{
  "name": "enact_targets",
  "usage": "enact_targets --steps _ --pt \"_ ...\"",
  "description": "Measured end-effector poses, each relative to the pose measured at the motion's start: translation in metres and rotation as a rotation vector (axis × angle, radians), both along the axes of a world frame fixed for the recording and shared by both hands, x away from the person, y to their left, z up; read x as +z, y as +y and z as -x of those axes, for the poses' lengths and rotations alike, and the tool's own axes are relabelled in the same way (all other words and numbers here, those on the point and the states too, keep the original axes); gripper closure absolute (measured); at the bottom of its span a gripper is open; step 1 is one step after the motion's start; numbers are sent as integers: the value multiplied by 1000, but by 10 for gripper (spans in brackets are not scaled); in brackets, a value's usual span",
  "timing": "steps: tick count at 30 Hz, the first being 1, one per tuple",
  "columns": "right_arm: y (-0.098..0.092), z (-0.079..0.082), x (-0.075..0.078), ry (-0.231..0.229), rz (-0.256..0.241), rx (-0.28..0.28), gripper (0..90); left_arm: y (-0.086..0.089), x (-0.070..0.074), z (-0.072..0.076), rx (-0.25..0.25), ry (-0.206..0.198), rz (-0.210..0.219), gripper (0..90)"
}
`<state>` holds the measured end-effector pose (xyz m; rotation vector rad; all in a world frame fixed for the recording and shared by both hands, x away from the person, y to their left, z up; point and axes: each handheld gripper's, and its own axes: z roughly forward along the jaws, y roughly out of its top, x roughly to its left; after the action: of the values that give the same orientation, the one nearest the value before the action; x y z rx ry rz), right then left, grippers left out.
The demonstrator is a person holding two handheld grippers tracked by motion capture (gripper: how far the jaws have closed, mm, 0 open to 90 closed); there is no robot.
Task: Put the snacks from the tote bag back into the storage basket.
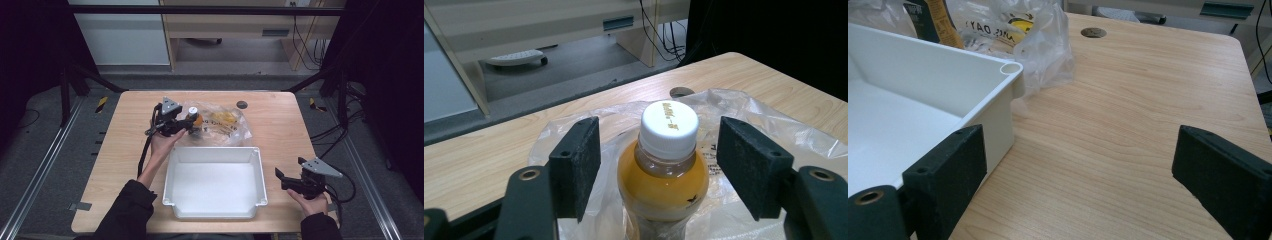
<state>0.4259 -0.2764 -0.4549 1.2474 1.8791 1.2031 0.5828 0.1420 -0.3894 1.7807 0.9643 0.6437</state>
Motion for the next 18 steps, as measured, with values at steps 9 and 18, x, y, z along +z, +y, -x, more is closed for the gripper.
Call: enact_targets --steps 9,18 --pt "0 0 0 2 0 1 75 -4 -6 -5 -5 5 -12 388" --pt "0 -1 -1 1 4 2 76 -10 -10 -10 -14 12 -24 453"
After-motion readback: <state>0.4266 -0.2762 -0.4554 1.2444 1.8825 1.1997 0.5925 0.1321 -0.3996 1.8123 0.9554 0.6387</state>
